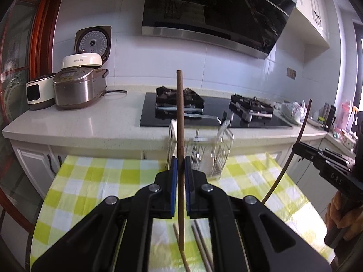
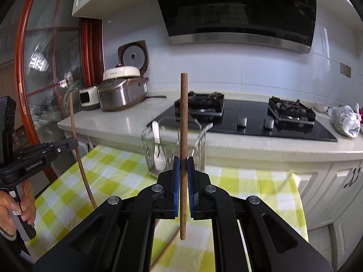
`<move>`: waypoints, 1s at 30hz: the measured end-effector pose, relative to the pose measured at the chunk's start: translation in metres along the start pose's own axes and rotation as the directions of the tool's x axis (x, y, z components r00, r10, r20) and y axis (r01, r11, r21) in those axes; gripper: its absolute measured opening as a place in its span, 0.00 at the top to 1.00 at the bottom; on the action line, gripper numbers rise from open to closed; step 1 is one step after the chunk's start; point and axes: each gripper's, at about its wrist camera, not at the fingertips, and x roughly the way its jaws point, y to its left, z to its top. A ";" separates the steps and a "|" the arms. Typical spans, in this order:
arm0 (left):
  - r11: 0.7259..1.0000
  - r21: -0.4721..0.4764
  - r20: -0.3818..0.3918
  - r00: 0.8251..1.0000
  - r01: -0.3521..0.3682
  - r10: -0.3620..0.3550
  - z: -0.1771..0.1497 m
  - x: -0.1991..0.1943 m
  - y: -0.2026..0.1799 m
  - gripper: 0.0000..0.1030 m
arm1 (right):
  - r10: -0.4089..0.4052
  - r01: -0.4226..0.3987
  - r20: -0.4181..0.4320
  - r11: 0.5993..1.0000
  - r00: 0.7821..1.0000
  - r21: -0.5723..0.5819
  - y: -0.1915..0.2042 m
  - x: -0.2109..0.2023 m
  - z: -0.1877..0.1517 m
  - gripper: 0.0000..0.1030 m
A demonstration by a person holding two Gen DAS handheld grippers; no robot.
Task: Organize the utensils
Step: 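Carry the chopstick upright to the rack with the right tool while the left tool carries its own, then lower the chopstick into the rack and open the right tool while the left tool releases its chopstick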
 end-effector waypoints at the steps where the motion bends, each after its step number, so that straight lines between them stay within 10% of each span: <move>1: 1.000 -0.004 0.005 1.000 -0.001 0.001 0.008 0.005 0.001 0.94 | 0.000 0.000 0.006 1.000 1.000 -0.002 -0.001 0.004 0.007 0.92; 19: 1.000 -0.006 0.144 0.989 -0.011 0.012 0.167 0.065 -0.006 0.94 | 0.004 -0.005 0.078 1.000 0.997 0.005 -0.018 0.072 0.130 0.92; 30: 0.998 -0.057 0.073 0.997 0.006 -0.002 0.154 0.153 0.001 0.94 | 0.057 -0.057 0.006 0.998 0.998 0.035 -0.023 0.154 0.122 0.92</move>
